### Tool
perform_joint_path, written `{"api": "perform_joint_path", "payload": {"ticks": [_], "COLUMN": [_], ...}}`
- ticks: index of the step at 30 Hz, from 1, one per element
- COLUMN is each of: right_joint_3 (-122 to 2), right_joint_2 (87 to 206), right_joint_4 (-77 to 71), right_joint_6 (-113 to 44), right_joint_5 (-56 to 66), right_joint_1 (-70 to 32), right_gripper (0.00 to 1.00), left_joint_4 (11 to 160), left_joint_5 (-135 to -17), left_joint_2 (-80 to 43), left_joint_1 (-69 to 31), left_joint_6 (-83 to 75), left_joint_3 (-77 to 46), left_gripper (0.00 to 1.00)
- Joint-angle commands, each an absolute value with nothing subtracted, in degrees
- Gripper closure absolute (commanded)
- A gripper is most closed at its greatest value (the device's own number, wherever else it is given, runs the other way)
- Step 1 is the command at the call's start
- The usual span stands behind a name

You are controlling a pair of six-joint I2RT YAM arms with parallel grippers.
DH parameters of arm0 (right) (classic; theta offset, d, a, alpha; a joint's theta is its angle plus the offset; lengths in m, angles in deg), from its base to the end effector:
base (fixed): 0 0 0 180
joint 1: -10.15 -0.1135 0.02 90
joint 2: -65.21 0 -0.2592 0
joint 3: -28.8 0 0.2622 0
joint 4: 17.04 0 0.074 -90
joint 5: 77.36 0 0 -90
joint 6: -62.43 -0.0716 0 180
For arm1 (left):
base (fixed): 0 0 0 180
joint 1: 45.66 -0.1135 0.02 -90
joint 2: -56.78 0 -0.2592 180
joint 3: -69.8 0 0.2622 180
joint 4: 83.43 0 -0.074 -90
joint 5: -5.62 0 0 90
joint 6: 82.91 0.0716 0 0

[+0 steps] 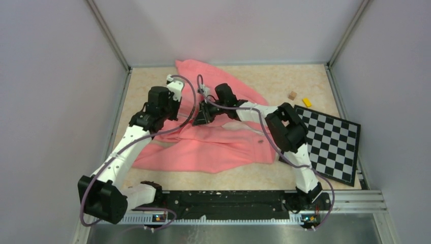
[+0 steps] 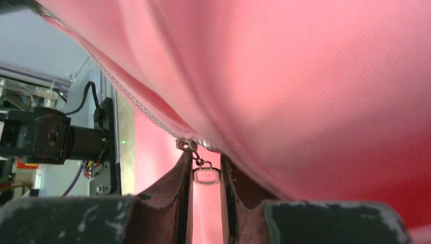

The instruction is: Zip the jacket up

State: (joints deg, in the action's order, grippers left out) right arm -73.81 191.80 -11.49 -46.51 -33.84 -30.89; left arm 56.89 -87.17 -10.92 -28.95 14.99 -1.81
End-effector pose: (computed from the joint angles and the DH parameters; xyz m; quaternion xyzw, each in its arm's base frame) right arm 0.3591 0.3815 0.1543 -0.3472 0.7411 0.5265 0.2303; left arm 0.2896 -0.0833 0.2861 0.1788 0.8718 -0.0134 0.4560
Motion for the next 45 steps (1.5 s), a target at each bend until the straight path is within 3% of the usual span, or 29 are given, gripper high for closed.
{"api": "perform_joint_path", "payload": {"ticks": [1, 8, 12, 18, 25, 31, 38, 44, 45], "right_joint_3": [-68.11, -67.82, -66.05, -56.75, -46.63, -39.52, -31.1, -32.11, -32.15], "right_joint_2": [189.34, 185.23, 184.41, 178.13, 169.23, 155.97, 140.18, 134.6, 133.85], "right_joint_4": [0.56, 17.71, 29.84, 35.5, 38.37, 39.63, 35.39, 35.48, 35.12], "right_joint_6": [-43.58, -36.77, -24.56, -20.28, -29.83, -44.46, -52.01, -56.18, -55.87], "right_joint_5": [-30.54, -24.56, -27.01, -17.94, 1.71, 17.72, 15.05, 16.03, 15.82], "right_joint_1": [-29.18, -29.15, -25.71, -19.27, -10.26, -9.69, 1.72, 2.05, 2.01], "right_gripper": [1.0, 1.0, 1.0, 1.0, 1.0, 1.0, 1.0, 1.0, 0.94], "left_joint_4": [74.98, 90.49, 93.92, 95.96, 95.16, 95.0, 95.22, 94.13, 93.69], "left_joint_5": [-107.68, -117.31, -117.98, -115.57, -112.44, -111.78, -112.19, -109.21, -108.23], "left_joint_2": [-3.53, -12.15, -18.73, -24.28, -28.15, -29.61, -29.21, -28.3, -27.91], "left_joint_1": [-30.11, -31.68, -39.05, -43.53, -43.47, -43.47, -43.47, -43.17, -43.01], "left_joint_6": [17.74, 21.29, 18.56, 13.69, 13.27, 12.53, 13.46, 12.22, 11.71], "left_joint_3": [-3.91, -2.48, -2.84, -3.35, -4.95, -5.18, -5.19, -4.63, -4.61], "left_gripper": [1.0, 1.0, 1.0, 1.0, 1.0, 1.0, 1.0, 1.0, 1.0]}}
